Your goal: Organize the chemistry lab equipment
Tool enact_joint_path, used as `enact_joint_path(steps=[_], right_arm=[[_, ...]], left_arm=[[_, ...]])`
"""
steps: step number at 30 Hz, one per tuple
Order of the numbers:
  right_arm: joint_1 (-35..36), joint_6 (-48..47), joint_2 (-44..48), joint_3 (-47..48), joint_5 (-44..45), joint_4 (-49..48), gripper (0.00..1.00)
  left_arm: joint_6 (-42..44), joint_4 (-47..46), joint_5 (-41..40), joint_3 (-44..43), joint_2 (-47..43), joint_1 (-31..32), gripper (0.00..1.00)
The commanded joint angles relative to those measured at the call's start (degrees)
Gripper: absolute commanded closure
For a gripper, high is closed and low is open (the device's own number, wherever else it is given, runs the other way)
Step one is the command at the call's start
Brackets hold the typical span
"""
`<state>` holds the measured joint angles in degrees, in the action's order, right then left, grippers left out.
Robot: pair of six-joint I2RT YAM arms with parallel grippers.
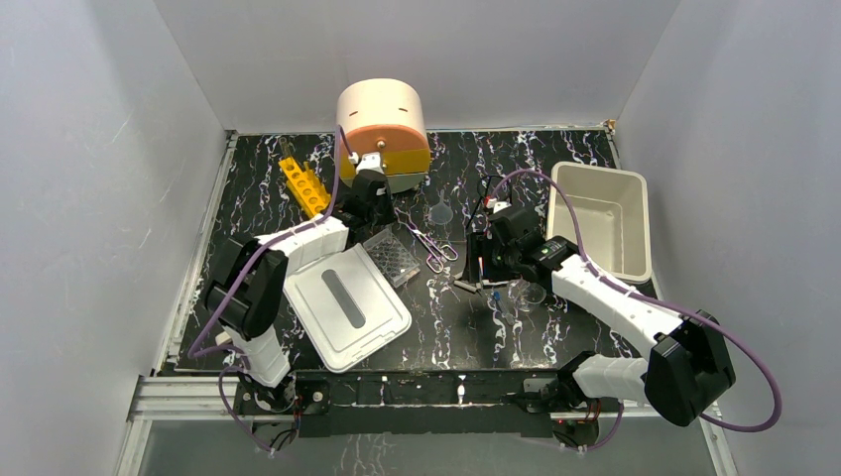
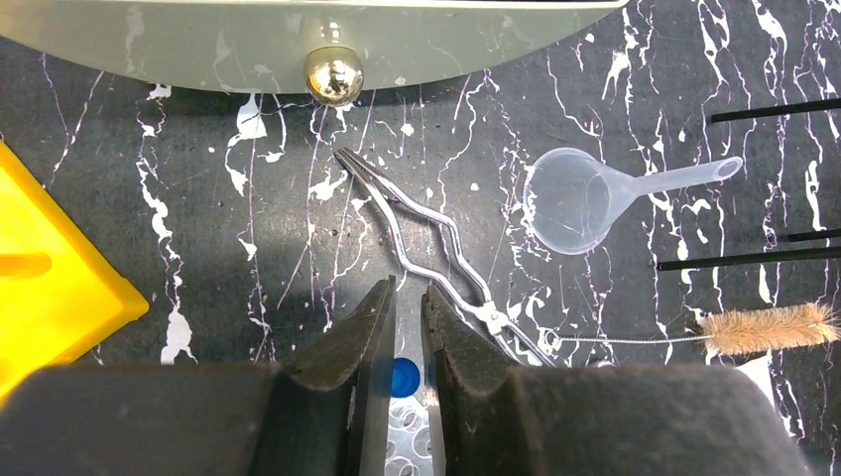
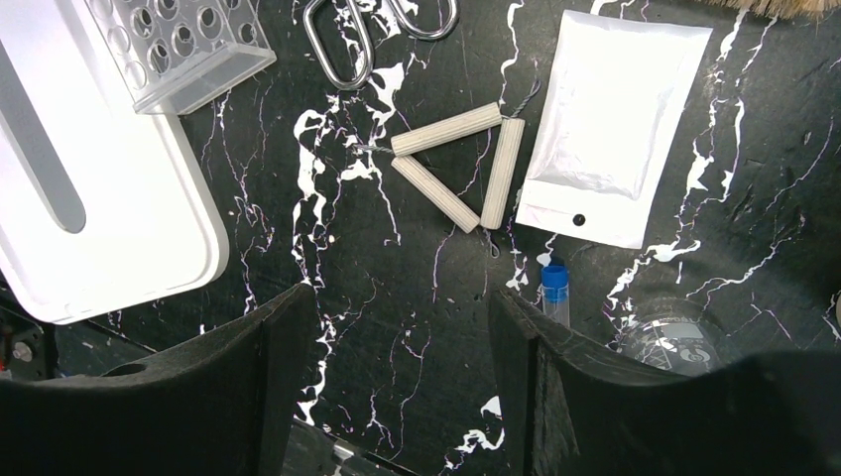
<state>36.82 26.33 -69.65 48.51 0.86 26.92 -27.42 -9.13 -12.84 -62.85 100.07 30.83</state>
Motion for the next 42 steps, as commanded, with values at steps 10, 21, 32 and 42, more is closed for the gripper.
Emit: enact_joint_path(steps=[10, 21, 32, 42], right_arm=[[-0.1, -0.2, 1.7, -1.1, -0.3, -1.9, 0.28], [-0.1, 0.3, 3.0, -2.0, 0.2, -1.6, 0.28], [-0.1, 0.5, 2.9, -2.1, 0.3, -1.7, 0.28], [-0.1, -0.1, 3.3, -0.2, 3.9, 1.8, 0.28]], left_arm=[[0.8, 1.9, 2.6, 2.1, -5.3, -0.2, 0.91], [0.4, 2.6, 1.3, 3.8, -7.1, -0.2, 0.99], [-0.1, 2.9, 0.8, 4.7, -8.0, -0.2, 0.96], [0.3, 7.7, -2.2, -3.4, -10.8, -0.2, 0.48]])
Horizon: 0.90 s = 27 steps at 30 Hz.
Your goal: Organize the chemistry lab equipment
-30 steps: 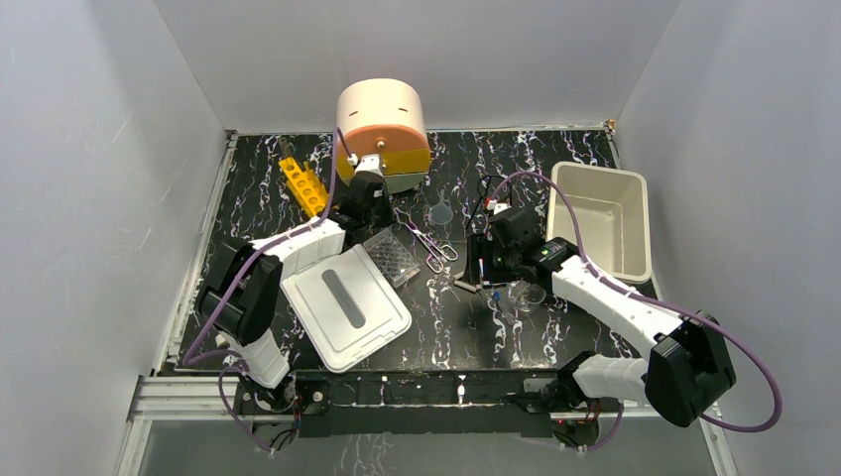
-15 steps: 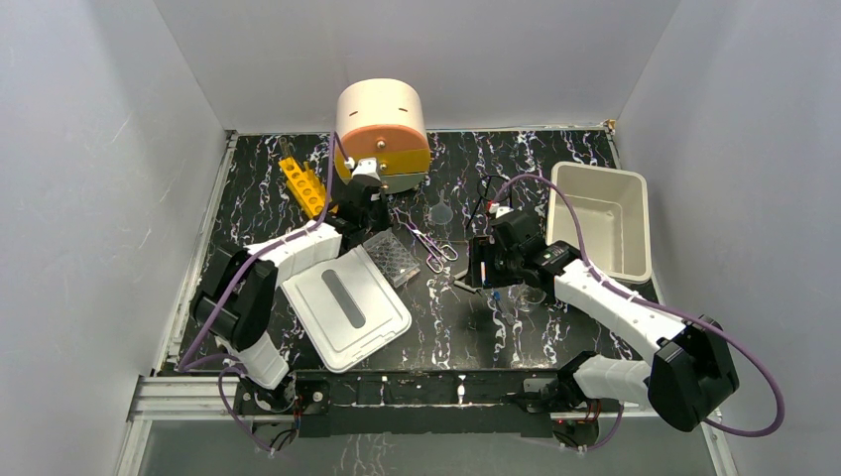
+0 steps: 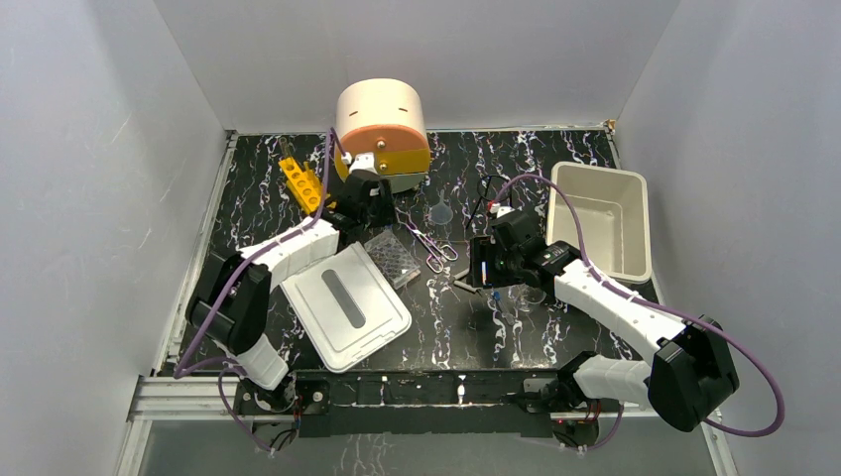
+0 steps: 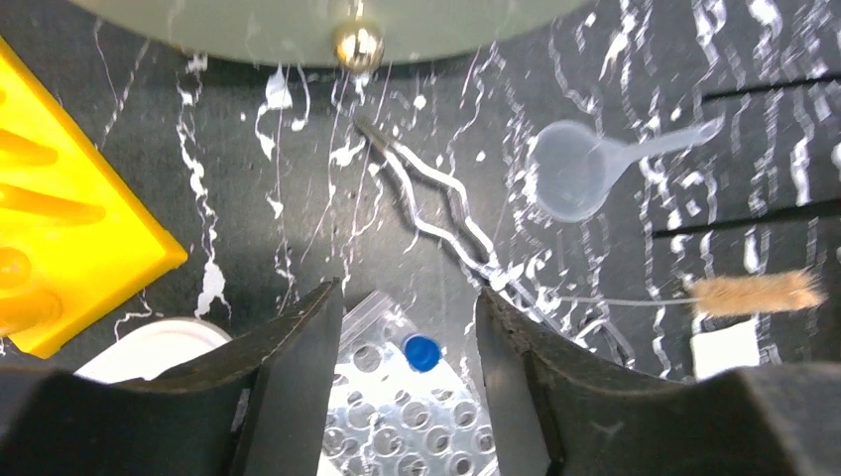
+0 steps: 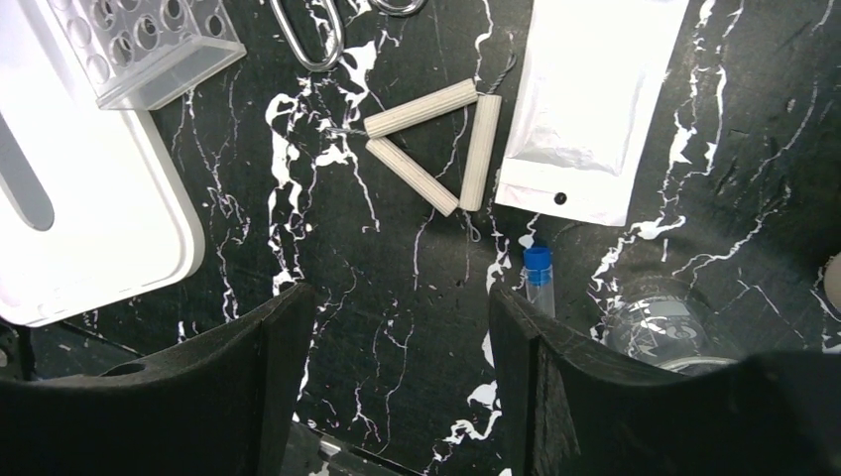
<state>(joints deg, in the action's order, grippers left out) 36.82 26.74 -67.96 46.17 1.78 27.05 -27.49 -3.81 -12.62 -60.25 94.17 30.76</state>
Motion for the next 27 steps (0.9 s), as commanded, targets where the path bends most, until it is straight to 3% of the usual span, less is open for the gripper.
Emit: enact_joint_path(steps=[1, 8, 12, 27], right_arm=[[-0.1, -0.6, 1.7, 2.3, 3.8, 2.7, 0.27], [-0.1, 1.4, 2.6, 2.1, 8.9, 12.7, 0.28], [-0.1, 2.6, 2.7, 0.9, 8.1, 15.8, 0.39], [0.3, -0.8, -10.4, 4.8, 9.5, 11.2, 0.49]], left_arm=[[0.3, 3.1, -2.8, -7.1, -5.3, -0.3, 0.45], [-1.4, 9.5, -4.1, -10.4, -8.8, -0.8, 0.18], [-1.9, 13.3, -0.9, -11.2, -10.0, -1.3, 0.05], [-6.1, 15.7, 5.1, -10.6, -14.2, -1.7, 0.02]])
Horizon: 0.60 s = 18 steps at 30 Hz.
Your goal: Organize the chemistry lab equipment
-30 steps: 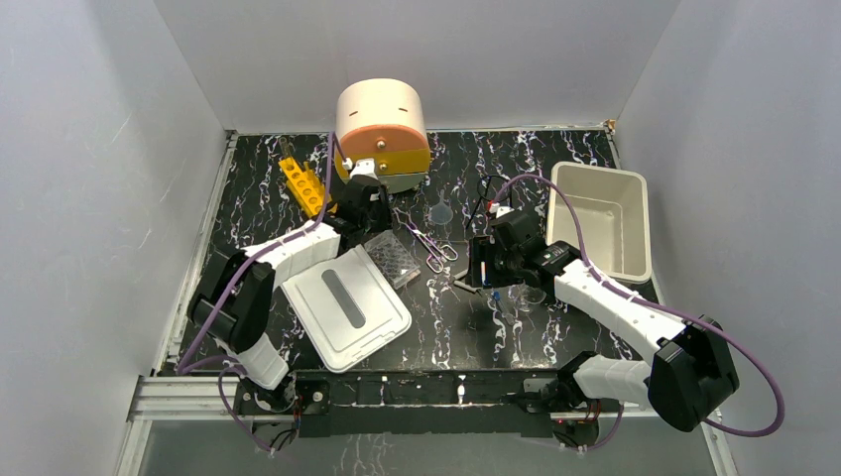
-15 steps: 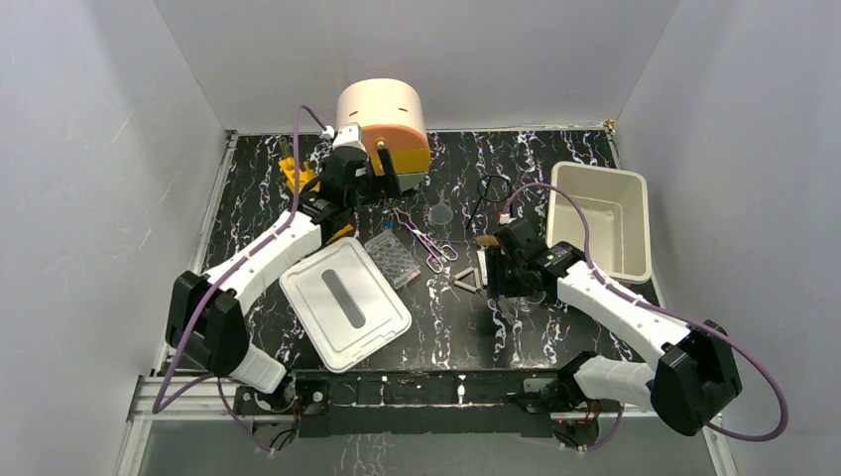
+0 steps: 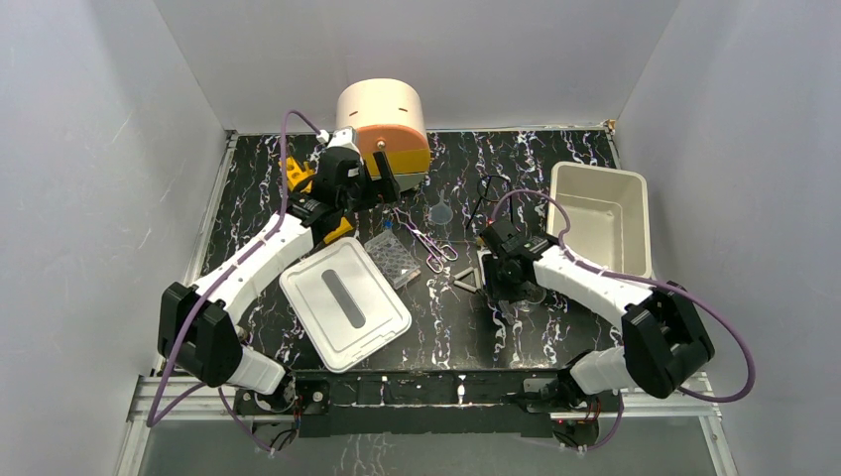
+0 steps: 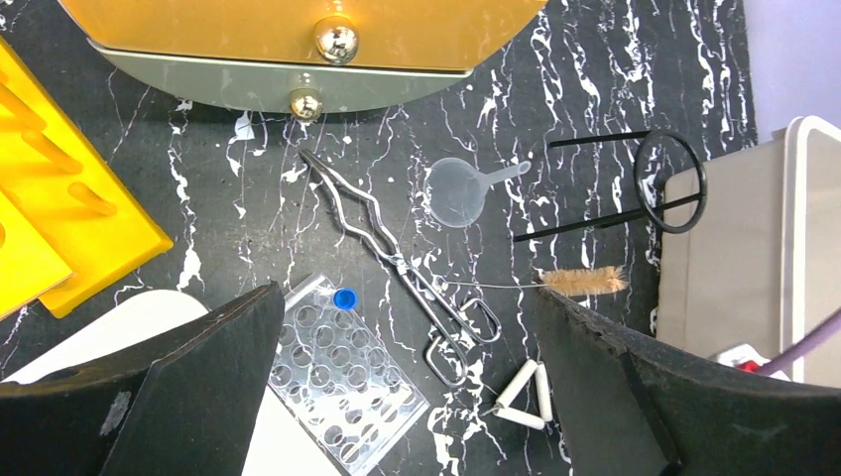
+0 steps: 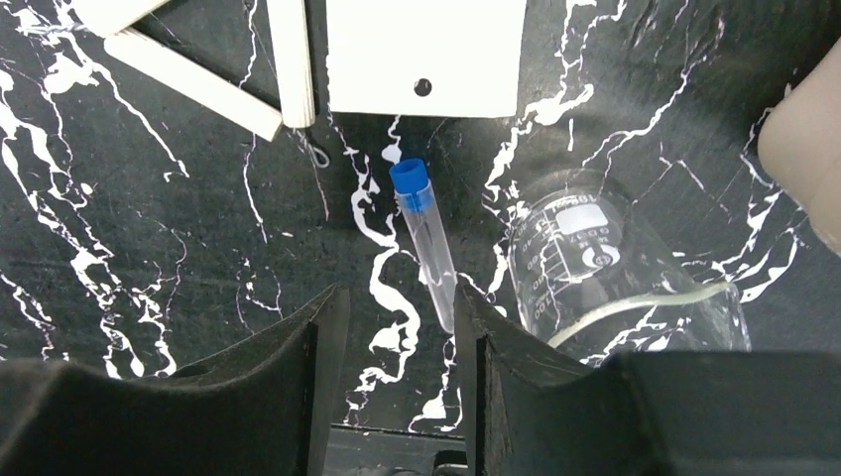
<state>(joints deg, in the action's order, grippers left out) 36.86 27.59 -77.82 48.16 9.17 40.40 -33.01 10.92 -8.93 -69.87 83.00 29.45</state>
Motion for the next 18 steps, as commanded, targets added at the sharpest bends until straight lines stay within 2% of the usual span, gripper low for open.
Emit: enact_joint_path(steps=[1, 5, 18], right_arm=[[0.3, -2.0, -1.2, 2.8, 2.2, -2.6, 0.50], [0.4, -2.5, -4.3, 2.7, 2.5, -3.1, 0.54], [0.2, -5.7, -7.2, -0.7, 1.4, -10.4, 0.54]], left_arm=[[-0.5, 1.1, 1.4, -0.9, -3.0, -0.4, 0.02], [-0.3, 1.4, 1.4, -1.1, -3.1, -0.5, 0.02], [-0.3, 1.2, 1.7, -1.4, -3.6, -0.8, 0.02]])
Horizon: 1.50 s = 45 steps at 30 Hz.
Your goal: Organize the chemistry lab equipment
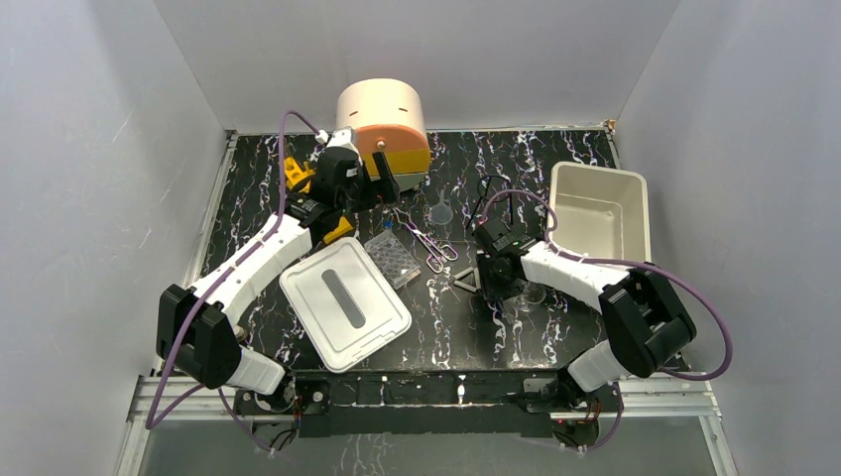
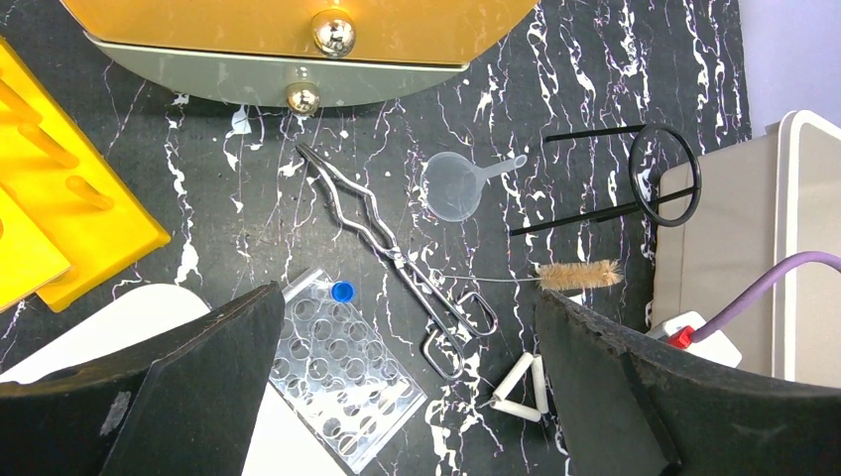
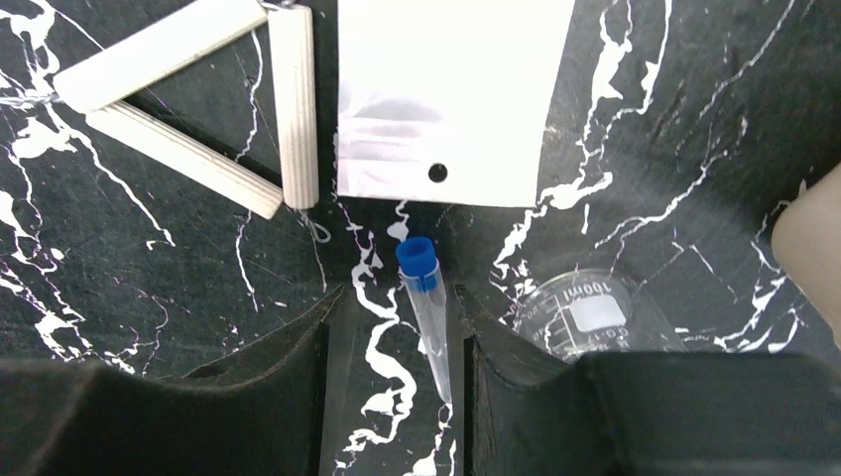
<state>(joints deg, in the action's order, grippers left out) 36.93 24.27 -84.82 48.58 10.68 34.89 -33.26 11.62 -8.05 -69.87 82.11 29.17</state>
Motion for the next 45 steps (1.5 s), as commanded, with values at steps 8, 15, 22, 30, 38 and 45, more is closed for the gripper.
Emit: enact_joint_path(steps=[8, 15, 22, 30, 38, 45], right_arm=[[-0.2, -3.4, -2.1, -1.4, 0.6, -6.1, 0.64], [-0.2, -4.2, -2.7, -1.3, 2.3, -6.0, 0.75], [-0.2, -3.0, 1.4, 4.9, -1.3, -3.4, 0.78], [-0.2, 0.4, 5.1, 16.6, -8.6, -5.6, 0.78], [-0.4, 5.8, 4.0, 28.5, -14.1, -10.9, 0.77], [-1.2, 12.3, 4.2, 30.9, -18.7, -16.4, 0.77]], left_arm=[[-0.1, 1.5, 0.9, -1.5, -4.1, -0.6, 0.02], [-1.3, 2.8, 1.7, -0.4, -5.9, -0.7, 0.02], [-6.4, 3.3, 9.1, 2.8, -9.8, -0.8, 0.02], [-8.8, 2.9, 23.7, 0.8, -11.3, -0.2, 0.03], [-9.0, -3.4, 35.6, 4.7, -8.4, 2.0, 0.11], [-11.8, -10.5, 40.5, 6.4, -3.6, 5.0, 0.21]])
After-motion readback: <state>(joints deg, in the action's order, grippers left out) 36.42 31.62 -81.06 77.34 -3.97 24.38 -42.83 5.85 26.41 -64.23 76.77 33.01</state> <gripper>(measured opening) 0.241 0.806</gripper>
